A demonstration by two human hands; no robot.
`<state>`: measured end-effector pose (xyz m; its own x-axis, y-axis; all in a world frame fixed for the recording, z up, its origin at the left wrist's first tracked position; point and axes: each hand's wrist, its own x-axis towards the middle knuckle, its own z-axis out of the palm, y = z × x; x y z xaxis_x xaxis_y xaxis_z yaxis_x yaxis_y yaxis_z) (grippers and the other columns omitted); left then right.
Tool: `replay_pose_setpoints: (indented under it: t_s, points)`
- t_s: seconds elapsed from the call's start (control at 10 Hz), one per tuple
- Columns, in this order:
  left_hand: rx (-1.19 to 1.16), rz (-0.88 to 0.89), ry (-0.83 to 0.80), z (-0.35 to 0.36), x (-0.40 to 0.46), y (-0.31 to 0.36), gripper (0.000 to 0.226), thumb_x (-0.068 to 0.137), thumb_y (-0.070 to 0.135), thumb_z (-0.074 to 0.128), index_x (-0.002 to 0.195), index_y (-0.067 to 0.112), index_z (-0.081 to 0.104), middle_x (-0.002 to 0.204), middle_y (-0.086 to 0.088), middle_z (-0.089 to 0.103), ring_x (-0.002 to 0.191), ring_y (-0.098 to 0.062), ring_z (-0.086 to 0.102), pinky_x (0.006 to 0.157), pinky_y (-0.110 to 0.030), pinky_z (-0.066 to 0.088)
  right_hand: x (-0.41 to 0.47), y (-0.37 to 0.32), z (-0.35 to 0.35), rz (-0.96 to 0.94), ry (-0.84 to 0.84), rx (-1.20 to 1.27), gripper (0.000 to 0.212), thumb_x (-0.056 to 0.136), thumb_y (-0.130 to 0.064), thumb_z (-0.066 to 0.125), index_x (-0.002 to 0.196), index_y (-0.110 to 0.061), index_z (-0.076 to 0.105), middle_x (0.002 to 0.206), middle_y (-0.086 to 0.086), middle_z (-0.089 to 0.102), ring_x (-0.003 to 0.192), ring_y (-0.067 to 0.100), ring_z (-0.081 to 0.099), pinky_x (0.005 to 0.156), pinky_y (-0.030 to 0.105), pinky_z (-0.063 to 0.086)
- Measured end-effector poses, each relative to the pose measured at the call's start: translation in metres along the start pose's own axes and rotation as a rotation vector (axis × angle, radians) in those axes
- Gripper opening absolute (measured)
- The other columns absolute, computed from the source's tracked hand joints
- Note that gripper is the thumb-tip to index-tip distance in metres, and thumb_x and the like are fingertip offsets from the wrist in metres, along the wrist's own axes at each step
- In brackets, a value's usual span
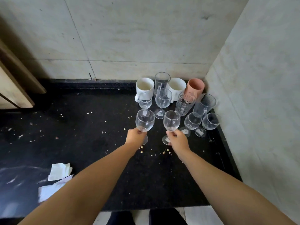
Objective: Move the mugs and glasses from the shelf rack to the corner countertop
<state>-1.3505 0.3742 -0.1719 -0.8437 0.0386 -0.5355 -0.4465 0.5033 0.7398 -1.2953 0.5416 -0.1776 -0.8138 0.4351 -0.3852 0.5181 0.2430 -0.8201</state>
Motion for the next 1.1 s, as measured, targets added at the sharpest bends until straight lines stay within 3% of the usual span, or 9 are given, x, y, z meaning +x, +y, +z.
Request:
replay_pose_setpoints:
  t_s: [0.2,0.3,0.4,0.5,0.7,0.8,0.9,1.0,1.1]
  points:
    - [-0.188,-0.149,0.03,0.024,0.019,0.009,0.037,0.091,0.02,0.054,0.125,0.003,0.055,0.124,-0.017,0.057,0.109,-0.031,0.061,0.097,-0.047,0.051,0.038,0.01,0.004,0.094,-0.087,0.172,0.018,0.09,-0.007,0.06,0.105,0.002,0.062,0.112,0.02,0.064,0.094,0.021,0.064,0.066,0.013,0.052]
    - [-0.25,-0.182,0.046,0.027,0.029,0.006,0.04,0.09,0.022,0.059,0.125,0.004,0.054,0.121,-0.016,0.061,0.107,-0.028,0.062,0.096,-0.048,0.052,0.047,0.012,0.014,0.108,-0.089,0.179,0.027,0.088,-0.005,0.061,0.113,0.004,0.06,0.113,0.02,0.064,0.094,0.02,0.065,0.087,0.032,0.057]
    - [-0.269,-0.112,0.043,0.028,0.035,0.002,0.012,0.088,0.018,0.06,0.097,0.023,0.067,0.106,-0.009,0.067,0.098,-0.022,0.064,0.093,-0.048,0.054,0.054,0.016,0.021,0.108,-0.08,0.17,0.027,0.088,-0.009,0.062,0.113,0.002,0.061,0.112,0.018,0.064,0.092,0.02,0.066,0.094,0.044,0.054]
    - [-0.283,-0.126,0.027,0.027,0.038,-0.002,0.012,0.086,0.024,0.062,0.079,0.034,0.064,0.105,-0.004,0.067,0.097,-0.018,0.064,0.094,-0.047,0.054,0.056,0.018,0.024,0.109,-0.082,0.118,0.024,0.087,-0.013,0.063,0.109,-0.004,0.064,0.107,0.014,0.066,0.096,0.022,0.066,0.094,0.047,0.053]
    - [-0.316,-0.137,-0.022,0.026,0.042,-0.005,0.038,0.085,0.018,0.058,0.059,0.042,0.07,0.075,0.01,0.063,0.076,-0.01,0.057,0.085,-0.039,0.053,0.06,0.022,0.027,0.144,-0.073,0.13,0.026,0.086,-0.012,0.065,0.11,-0.003,0.062,0.109,0.016,0.065,0.101,0.027,0.065,0.095,0.049,0.052]
    - [-0.29,-0.1,-0.024,0.025,0.043,-0.009,0.019,0.086,0.021,0.06,0.077,0.034,0.07,0.083,0.007,0.066,0.08,-0.008,0.059,0.09,-0.042,0.054,0.059,0.021,0.029,0.149,-0.067,0.144,0.024,0.087,-0.011,0.063,0.109,-0.004,0.061,0.111,0.017,0.064,0.102,0.027,0.064,0.096,0.049,0.052]
    - [-0.188,-0.056,-0.03,0.02,0.04,-0.014,0.02,0.088,0.027,0.06,0.105,0.017,0.065,0.106,-0.01,0.067,0.087,-0.016,0.061,0.085,-0.04,0.055,0.052,0.017,0.027,0.141,-0.083,0.115,0.027,0.088,-0.012,0.061,0.115,-0.006,0.059,0.116,0.016,0.061,0.106,0.026,0.062,0.097,0.046,0.052]
    - [-0.152,-0.056,0.004,0.014,0.037,-0.022,0.027,0.09,0.015,0.057,0.117,0.013,0.058,0.118,-0.011,0.058,0.094,-0.02,0.06,0.085,-0.036,0.056,0.039,0.01,0.02,0.136,-0.056,0.205,0.039,0.09,-0.01,0.06,0.127,-0.013,0.049,0.123,0.008,0.055,0.107,0.02,0.062,0.087,0.032,0.056]
    - [-0.277,-0.169,-0.021,0.005,0.01,-0.043,0.026,0.093,0.006,0.052,0.118,0.009,0.057,0.103,-0.009,0.058,0.086,-0.018,0.059,0.072,-0.03,0.056,-0.006,0.016,-0.003,0.159,-0.04,0.283,0.048,0.09,-0.011,0.06,0.134,-0.02,0.042,0.119,0.0,0.052,0.098,0.015,0.065,0.076,0.023,0.056]
